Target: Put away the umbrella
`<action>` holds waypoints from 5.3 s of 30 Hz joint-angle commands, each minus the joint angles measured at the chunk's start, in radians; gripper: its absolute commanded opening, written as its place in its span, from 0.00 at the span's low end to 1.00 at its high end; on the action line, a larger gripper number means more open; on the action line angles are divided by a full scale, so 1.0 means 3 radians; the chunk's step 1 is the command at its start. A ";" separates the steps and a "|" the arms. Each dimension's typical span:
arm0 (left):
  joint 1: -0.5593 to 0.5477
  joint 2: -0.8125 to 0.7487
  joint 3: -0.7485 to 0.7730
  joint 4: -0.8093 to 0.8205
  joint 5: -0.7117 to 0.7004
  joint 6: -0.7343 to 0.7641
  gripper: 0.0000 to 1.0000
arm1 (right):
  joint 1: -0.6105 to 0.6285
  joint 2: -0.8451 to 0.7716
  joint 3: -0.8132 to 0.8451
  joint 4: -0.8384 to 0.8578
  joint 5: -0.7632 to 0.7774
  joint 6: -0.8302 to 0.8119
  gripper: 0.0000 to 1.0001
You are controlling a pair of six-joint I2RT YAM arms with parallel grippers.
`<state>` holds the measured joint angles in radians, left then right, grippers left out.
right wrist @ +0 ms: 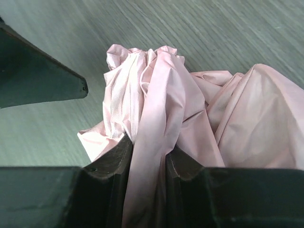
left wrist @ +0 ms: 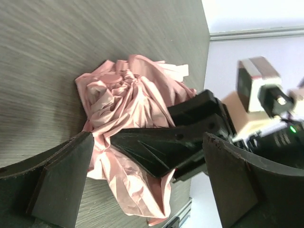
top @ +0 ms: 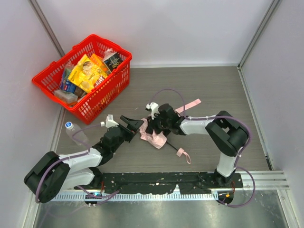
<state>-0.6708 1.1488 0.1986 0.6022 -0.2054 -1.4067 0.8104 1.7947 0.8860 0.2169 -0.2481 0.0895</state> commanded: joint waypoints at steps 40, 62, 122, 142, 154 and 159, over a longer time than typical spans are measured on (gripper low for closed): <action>-0.0280 0.1197 0.0663 -0.0918 -0.0834 -0.0527 0.09 | -0.0304 0.1100 0.0974 -0.1782 -0.1802 -0.0559 0.01; -0.0280 0.0844 0.0550 -0.1603 -0.0256 -0.0859 0.00 | 0.0217 -0.1232 0.0375 -0.1249 0.0024 -0.0507 0.89; 0.0073 0.0880 0.0724 -0.2232 0.0455 -0.0977 0.00 | 0.1016 0.0184 -0.0233 0.0674 0.2705 -0.2134 0.44; 0.0620 0.0481 0.0305 -0.0571 0.0454 -0.0220 0.91 | 0.0454 -0.0092 -0.0381 -0.0196 0.0752 -0.0759 0.01; 0.0682 0.0399 0.0218 -0.0223 0.1140 0.0169 1.00 | -0.0426 0.0398 -0.0264 -0.0237 -0.0818 0.0305 0.01; 0.0529 0.0486 0.0172 -0.0269 0.0936 -0.0111 1.00 | -0.0620 0.0777 -0.0039 -0.0309 -0.1289 0.0606 0.01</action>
<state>-0.4797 1.2694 0.2623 0.4866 0.0956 -1.3987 0.6491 1.8721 0.8940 0.3626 -0.5098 0.1558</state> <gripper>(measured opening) 0.994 0.294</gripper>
